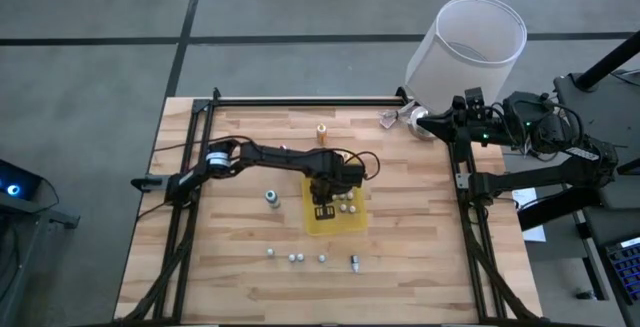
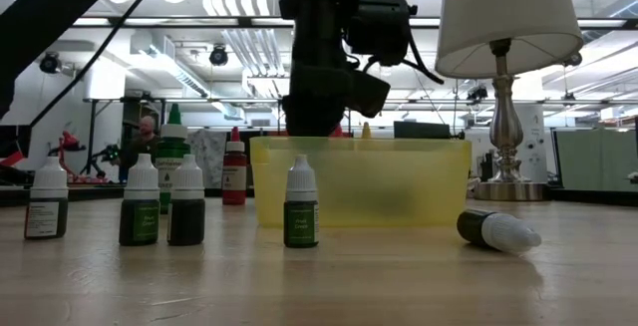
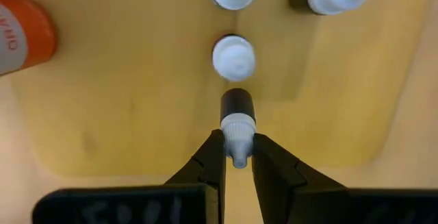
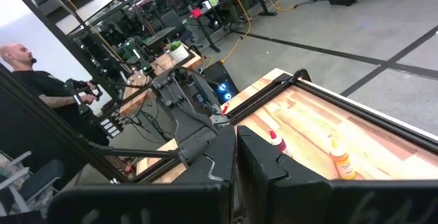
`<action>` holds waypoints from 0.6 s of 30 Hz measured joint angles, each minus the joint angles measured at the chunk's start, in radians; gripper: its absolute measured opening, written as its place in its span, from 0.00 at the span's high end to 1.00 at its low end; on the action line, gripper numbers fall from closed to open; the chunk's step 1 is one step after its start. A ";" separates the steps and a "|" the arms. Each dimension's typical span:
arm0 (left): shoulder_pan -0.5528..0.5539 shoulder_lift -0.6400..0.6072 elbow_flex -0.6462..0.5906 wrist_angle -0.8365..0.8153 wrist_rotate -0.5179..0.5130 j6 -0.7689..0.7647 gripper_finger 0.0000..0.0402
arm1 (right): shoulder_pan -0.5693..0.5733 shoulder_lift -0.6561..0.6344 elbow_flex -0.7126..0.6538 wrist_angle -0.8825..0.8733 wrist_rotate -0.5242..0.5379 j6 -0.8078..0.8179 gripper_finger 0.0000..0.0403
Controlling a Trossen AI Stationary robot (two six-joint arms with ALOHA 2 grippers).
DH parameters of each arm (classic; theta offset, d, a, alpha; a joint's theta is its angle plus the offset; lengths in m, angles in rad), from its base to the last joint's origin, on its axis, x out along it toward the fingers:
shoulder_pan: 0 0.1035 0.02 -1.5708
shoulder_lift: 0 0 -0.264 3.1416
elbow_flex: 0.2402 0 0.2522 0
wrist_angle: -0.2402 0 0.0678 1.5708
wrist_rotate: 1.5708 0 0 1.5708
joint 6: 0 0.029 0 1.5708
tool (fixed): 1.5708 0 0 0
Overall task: Pick & Place food coloring
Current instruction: Put the small pink food coloring bottle into the bin
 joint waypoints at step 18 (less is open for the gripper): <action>0.024 0.002 0.001 -0.019 -0.011 0.027 0.92 | 0.000 0.000 0.000 0.000 0.000 0.001 0.98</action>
